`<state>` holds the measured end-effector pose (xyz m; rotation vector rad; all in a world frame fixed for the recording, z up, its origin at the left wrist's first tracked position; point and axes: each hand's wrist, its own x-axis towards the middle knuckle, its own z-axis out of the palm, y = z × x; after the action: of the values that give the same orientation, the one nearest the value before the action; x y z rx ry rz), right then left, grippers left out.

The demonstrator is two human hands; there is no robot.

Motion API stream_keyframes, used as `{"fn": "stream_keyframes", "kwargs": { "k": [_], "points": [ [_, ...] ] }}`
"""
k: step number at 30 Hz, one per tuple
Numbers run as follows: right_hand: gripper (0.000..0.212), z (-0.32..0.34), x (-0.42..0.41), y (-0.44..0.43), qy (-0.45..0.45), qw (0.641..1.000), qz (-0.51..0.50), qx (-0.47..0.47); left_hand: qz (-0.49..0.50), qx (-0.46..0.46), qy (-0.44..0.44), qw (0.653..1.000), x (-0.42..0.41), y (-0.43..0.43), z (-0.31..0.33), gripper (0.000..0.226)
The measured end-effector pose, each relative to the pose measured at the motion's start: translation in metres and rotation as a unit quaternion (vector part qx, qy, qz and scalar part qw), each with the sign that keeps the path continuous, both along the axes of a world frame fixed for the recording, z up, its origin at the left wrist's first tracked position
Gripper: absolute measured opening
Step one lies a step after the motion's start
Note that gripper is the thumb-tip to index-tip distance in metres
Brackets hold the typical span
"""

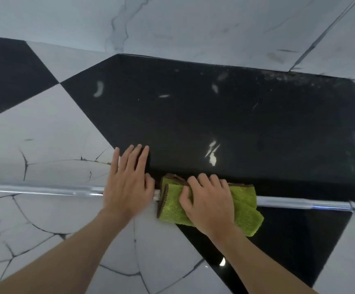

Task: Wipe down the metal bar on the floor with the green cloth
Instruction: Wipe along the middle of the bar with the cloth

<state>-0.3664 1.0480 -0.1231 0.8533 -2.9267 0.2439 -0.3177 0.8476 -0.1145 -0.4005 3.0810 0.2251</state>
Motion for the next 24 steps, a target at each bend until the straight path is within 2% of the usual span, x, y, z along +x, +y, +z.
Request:
{"fn": "stream_keyframes", "kwargs": {
  "k": [5,10,13,20,24],
  "points": [
    [0.037,0.005,-0.027,0.05,-0.005,1.0,0.007,0.015,0.029,0.002,-0.007,1.0,-0.016,-0.004,-0.001,0.07],
    [0.043,0.009,-0.065,0.127,0.02,0.998,-0.032,0.04,0.051,0.015,-0.012,0.998,-0.033,-0.01,-0.002,0.069],
    [0.044,0.007,-0.077,0.149,0.039,0.996,-0.061,0.046,0.06,0.038,0.016,0.997,-0.04,-0.012,0.0,0.067],
    [0.041,0.005,-0.07,0.107,0.077,0.993,-0.088,0.021,0.097,0.054,0.067,0.992,-0.052,-0.012,0.001,0.059],
    [0.042,0.005,-0.052,0.034,0.019,0.998,-0.061,0.008,0.106,0.053,0.065,0.991,-0.058,-0.016,0.001,0.053]
  ]
}}
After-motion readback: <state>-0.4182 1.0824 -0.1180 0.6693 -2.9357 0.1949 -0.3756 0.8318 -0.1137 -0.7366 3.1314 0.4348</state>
